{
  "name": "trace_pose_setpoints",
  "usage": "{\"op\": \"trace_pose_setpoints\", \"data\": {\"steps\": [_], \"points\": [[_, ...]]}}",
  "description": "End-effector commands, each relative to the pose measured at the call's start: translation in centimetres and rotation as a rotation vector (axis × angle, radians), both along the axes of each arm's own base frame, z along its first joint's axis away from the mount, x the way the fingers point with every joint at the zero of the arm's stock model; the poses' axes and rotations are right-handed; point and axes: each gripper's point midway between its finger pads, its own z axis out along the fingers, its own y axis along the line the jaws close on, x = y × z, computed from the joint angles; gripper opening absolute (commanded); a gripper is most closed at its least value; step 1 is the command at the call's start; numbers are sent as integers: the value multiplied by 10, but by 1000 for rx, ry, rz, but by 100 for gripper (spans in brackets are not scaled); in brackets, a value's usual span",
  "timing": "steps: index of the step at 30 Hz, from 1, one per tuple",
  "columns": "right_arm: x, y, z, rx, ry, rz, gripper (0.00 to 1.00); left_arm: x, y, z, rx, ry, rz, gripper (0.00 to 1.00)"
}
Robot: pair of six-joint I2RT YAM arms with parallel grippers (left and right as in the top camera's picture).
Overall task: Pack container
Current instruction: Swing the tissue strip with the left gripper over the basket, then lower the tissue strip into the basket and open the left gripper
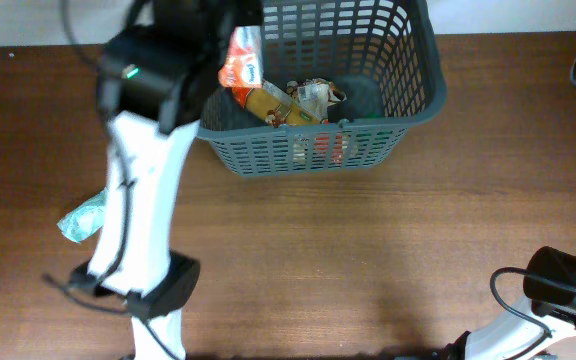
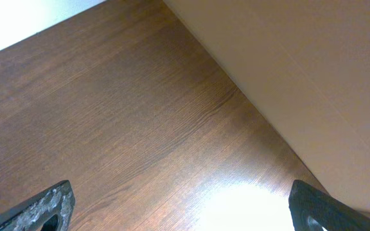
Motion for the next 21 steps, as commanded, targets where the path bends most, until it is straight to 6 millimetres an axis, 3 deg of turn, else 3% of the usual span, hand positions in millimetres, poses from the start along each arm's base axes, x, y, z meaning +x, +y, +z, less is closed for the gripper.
{"op": "trace_pose_setpoints", "data": {"steps": [1,5,12,21], "points": [[1,-1,-2,11,-7,-10,99,26,-23,-50,32,94,-48,2],[1,-1,-2,11,-7,-10,99,46,-36,-99,38,189,-49,2],[1,-1,-2,11,-7,-10,99,57,-53,-166,65,333,-97,7],[1,-1,-2,11,-7,-10,99,52,-51,-226,130,493,-90,9]]}}
